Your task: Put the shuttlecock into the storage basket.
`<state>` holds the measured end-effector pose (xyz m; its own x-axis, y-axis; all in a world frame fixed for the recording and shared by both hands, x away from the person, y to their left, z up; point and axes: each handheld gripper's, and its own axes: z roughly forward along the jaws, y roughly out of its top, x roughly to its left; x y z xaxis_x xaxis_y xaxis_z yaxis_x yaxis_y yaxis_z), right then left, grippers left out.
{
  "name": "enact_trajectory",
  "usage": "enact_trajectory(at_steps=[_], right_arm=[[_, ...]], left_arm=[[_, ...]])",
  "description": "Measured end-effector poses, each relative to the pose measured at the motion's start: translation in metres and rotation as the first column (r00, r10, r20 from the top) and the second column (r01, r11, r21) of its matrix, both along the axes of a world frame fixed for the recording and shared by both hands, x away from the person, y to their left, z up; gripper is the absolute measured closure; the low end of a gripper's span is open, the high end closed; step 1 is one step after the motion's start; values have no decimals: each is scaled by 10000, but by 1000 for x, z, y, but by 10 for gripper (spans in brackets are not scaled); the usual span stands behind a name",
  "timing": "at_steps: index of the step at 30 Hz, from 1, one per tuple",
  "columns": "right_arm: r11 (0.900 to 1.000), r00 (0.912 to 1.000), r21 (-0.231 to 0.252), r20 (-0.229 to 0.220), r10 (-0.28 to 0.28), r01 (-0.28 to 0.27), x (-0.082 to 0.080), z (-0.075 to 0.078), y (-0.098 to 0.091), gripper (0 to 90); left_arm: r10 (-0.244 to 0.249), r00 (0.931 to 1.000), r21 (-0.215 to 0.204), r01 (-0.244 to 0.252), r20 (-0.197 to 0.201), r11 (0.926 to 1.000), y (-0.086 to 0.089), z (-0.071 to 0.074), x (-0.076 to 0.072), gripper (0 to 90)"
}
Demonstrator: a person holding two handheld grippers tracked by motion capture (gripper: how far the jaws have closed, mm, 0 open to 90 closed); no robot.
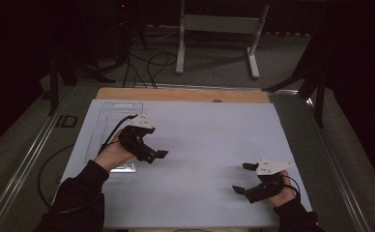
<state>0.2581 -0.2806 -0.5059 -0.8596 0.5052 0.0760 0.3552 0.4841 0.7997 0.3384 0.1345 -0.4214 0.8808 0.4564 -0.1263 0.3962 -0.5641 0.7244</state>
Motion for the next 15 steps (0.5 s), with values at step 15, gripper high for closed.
enact_trajectory(at_steps=[15], right_arm=[[9999, 9999, 46, 17, 127, -127, 0, 0, 1, 92]], left_arm=[[-933, 9954, 144, 936, -205, 9955, -25, -20, -11, 0]])
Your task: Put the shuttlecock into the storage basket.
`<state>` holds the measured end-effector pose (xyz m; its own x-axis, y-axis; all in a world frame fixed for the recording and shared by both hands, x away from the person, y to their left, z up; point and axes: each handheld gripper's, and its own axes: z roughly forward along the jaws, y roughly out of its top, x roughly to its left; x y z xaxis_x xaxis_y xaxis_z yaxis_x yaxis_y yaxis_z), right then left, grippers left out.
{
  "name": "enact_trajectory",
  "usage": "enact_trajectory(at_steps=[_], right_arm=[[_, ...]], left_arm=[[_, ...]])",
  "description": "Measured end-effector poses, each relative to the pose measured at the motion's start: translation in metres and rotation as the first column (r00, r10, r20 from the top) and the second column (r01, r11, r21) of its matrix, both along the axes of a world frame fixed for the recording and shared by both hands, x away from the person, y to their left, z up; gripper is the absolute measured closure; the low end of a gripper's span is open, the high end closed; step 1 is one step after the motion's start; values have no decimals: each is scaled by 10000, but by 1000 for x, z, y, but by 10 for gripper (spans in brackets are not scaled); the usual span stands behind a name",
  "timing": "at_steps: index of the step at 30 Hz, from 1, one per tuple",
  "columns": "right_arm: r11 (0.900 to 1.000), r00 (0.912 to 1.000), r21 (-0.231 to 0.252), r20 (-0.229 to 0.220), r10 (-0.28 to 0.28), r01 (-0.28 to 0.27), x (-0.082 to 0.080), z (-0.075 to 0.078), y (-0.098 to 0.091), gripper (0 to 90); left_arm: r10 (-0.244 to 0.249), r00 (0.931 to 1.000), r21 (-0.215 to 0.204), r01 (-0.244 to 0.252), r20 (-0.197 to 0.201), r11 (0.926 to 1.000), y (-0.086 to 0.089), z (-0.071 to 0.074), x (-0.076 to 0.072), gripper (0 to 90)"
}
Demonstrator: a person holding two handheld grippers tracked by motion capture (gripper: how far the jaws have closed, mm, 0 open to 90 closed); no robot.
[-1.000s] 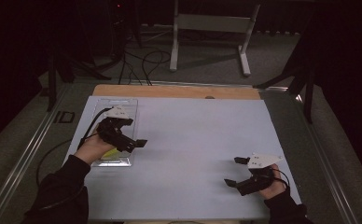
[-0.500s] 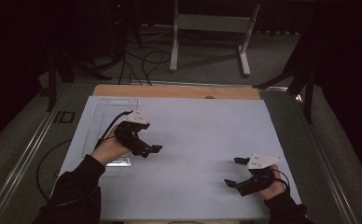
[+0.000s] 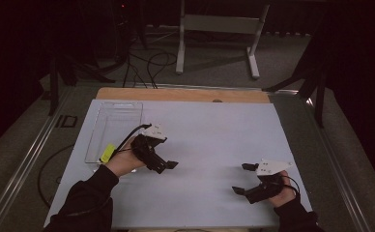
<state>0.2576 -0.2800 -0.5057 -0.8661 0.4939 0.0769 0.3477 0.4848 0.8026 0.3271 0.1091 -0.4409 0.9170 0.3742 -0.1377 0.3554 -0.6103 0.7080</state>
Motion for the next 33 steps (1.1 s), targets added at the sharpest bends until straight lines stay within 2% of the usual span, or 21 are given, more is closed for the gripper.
enact_trajectory(at_steps=[9, 15, 19, 23, 28, 33], right_arm=[[10000, 10000, 5, -50, 10, -10, 0, 0, 0, 92], [10000, 10000, -43, -44, 27, -27, -1, 0, 0, 92], [10000, 10000, -43, -48, 23, -23, -1, 0, 0, 92], [10000, 10000, -55, -36, 41, -42, -1, -1, 1, 92], [10000, 10000, -87, -41, 35, -36, -1, -1, 1, 92], [10000, 10000, -52, -67, 17, -17, -1, -1, 0, 92]], left_arm=[[-405, 9990, 193, 408, -185, 9990, -3, -14, -10, 0], [-275, 9994, 387, 284, -230, 9988, 1, -24, -18, 1], [-278, 9990, 320, 289, -354, 9991, 7, -30, -25, 1], [-71, 9997, 533, 83, -215, 9985, 13, -37, -31, 1], [-8, 9994, 415, 22, -341, 9991, 21, -44, -39, 1], [162, 9993, 507, -144, -351, 9986, 33, -48, -45, 1]])
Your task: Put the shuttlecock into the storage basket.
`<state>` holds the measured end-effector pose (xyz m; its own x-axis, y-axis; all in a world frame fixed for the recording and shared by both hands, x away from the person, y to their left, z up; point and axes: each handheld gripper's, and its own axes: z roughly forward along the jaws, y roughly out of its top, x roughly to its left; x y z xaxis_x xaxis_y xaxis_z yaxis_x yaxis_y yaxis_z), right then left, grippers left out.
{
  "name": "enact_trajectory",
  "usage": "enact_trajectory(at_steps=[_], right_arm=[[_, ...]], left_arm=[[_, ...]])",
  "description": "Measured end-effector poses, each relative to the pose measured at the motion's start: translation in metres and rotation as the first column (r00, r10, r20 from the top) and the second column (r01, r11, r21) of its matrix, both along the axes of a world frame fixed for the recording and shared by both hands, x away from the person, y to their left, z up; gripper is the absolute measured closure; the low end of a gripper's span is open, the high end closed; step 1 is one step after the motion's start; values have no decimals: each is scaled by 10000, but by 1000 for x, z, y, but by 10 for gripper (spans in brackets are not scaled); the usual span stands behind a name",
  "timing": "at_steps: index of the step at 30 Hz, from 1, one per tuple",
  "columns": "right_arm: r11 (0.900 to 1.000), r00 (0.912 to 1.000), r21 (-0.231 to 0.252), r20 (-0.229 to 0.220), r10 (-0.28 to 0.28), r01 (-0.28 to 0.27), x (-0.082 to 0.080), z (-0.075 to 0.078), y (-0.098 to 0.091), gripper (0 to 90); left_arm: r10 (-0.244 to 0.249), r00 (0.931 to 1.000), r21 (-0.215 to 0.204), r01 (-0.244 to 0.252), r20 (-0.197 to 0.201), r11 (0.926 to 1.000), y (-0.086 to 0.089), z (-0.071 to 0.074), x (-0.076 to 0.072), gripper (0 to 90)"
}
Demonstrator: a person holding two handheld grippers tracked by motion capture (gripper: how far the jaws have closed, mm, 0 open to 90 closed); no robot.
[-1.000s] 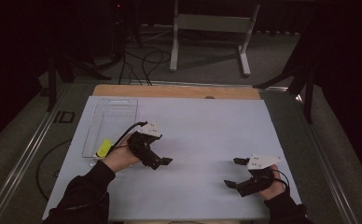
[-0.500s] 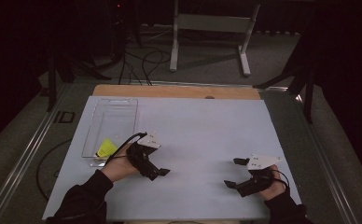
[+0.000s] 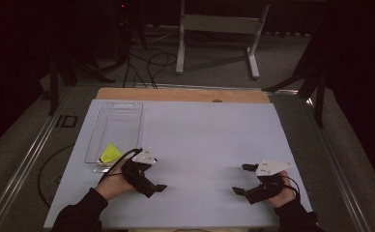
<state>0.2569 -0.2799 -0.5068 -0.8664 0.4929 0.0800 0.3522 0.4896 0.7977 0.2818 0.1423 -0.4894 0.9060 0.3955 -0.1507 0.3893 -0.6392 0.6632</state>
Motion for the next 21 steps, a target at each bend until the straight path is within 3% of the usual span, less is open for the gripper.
enact_trajectory(at_steps=[21], right_arm=[[9999, 9999, -2, -65, 129, -129, 0, -2, 1, 92]], left_arm=[[310, 9995, -11, -310, 100, 9995, 38, -5, -27, 1]])
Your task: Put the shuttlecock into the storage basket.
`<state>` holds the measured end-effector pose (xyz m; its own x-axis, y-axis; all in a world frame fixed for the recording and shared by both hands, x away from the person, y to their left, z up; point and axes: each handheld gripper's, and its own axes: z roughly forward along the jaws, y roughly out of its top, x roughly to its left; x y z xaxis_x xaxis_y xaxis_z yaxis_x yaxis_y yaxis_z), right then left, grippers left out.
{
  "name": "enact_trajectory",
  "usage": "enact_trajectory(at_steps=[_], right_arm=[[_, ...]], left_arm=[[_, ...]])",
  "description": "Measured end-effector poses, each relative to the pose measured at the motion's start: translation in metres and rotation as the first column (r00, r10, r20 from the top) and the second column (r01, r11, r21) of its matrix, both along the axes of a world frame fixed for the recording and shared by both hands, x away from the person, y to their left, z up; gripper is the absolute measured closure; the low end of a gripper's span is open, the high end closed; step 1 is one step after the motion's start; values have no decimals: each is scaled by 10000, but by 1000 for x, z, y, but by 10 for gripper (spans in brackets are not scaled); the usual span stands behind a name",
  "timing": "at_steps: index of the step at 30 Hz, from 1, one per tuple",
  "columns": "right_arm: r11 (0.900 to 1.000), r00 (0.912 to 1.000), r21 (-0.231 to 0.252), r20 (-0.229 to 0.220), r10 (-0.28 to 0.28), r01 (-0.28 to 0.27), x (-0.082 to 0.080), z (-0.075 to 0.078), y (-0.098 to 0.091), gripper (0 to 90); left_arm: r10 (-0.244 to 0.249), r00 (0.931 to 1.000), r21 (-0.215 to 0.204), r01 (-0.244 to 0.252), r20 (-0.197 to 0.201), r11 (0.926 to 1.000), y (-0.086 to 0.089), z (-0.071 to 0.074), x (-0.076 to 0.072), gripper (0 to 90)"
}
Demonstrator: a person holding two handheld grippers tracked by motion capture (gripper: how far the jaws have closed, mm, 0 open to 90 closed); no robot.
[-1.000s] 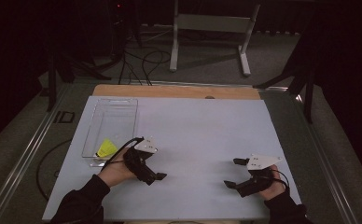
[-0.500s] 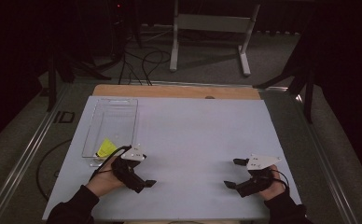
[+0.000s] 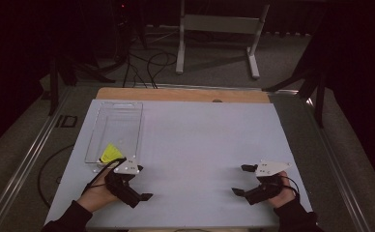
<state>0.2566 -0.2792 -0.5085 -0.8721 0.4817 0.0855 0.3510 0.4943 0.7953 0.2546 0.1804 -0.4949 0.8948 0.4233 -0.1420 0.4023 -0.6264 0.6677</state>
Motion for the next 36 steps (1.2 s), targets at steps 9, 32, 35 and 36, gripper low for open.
enact_trajectory(at_steps=[9, 32, 35, 36], right_arm=[[10000, 10000, -44, -22, 17, -17, 0, -1, 0, 92], [10000, 9999, -52, -138, -44, 43, 1, -5, 0, 92], [10000, 9999, -93, -123, -11, 10, 1, -6, -1, 92], [10000, 9999, -88, -122, -14, 13, 1, -6, -1, 92]], left_arm=[[500, 9987, -179, -500, -40, 9986, 25, -5, -7, 1], [1641, 9863, -478, -1647, -159, 9852, 41, -24, -17, 1], [1613, 9868, -492, -1619, -166, 9856, 42, -24, -16, 1], [1580, 9873, -525, -1587, -177, 9859, 42, -24, -17, 1]])
